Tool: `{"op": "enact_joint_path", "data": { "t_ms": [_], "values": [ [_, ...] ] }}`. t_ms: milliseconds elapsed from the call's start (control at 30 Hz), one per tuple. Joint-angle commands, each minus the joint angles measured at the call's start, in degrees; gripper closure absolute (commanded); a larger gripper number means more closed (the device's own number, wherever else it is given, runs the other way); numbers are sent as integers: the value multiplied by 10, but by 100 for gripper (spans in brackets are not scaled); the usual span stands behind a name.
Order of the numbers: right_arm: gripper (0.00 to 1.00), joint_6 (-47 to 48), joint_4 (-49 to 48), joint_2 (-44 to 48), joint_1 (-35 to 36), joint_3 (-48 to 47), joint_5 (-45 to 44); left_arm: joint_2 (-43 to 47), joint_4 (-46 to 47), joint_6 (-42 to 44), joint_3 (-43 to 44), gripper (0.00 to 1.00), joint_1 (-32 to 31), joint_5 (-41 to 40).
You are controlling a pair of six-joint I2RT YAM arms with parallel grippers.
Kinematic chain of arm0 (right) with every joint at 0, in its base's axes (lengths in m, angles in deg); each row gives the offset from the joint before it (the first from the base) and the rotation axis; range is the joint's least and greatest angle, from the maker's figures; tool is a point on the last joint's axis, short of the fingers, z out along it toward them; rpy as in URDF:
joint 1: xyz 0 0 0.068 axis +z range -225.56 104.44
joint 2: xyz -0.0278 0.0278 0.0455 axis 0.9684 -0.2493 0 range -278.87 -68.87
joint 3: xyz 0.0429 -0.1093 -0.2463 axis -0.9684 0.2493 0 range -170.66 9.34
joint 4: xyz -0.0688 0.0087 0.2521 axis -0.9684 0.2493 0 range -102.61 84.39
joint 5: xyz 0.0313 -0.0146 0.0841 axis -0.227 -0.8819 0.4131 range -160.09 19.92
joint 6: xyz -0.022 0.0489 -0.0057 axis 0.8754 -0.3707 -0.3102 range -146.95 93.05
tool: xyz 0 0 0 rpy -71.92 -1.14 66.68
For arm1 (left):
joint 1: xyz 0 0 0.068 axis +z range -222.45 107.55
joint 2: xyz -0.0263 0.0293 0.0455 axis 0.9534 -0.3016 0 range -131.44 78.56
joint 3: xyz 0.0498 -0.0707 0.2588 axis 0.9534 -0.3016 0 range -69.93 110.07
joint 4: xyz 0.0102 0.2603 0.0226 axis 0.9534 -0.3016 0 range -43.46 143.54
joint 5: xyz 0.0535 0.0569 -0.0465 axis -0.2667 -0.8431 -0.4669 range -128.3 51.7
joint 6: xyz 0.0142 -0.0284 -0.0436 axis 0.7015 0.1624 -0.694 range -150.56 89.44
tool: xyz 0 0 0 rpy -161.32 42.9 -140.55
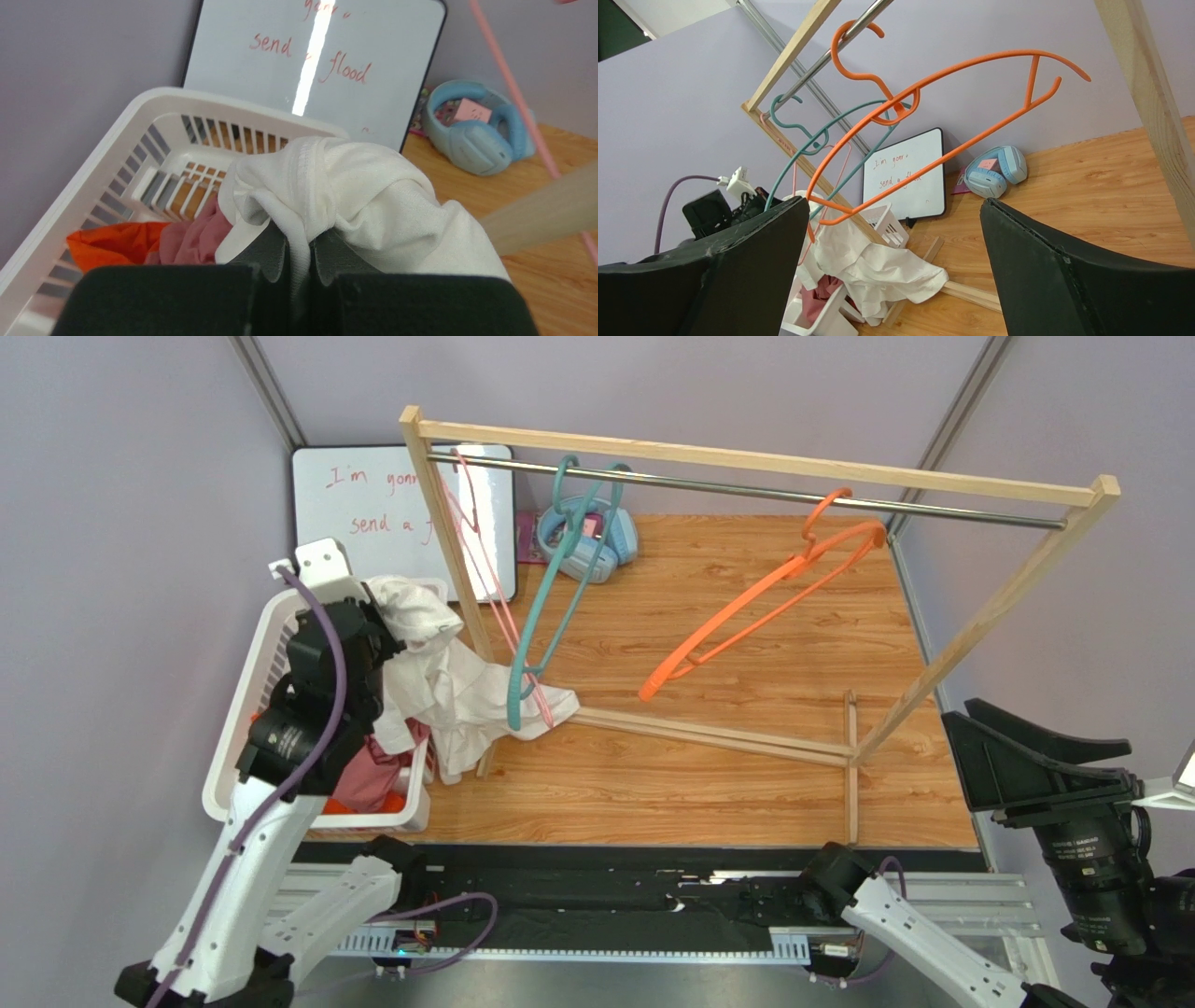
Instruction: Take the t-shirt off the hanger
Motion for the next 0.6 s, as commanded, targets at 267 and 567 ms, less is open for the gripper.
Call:
{"op": "enact_joint_path", "data": {
  "t_ms": [267,567],
  "values": [
    [0,5,83,64,-3,92,9,-116,-121,25,343,100,182,73],
    [0,-18,133,75,-2,125,-37,-143,-104,139,469,100,184,-2]
  ]
}}
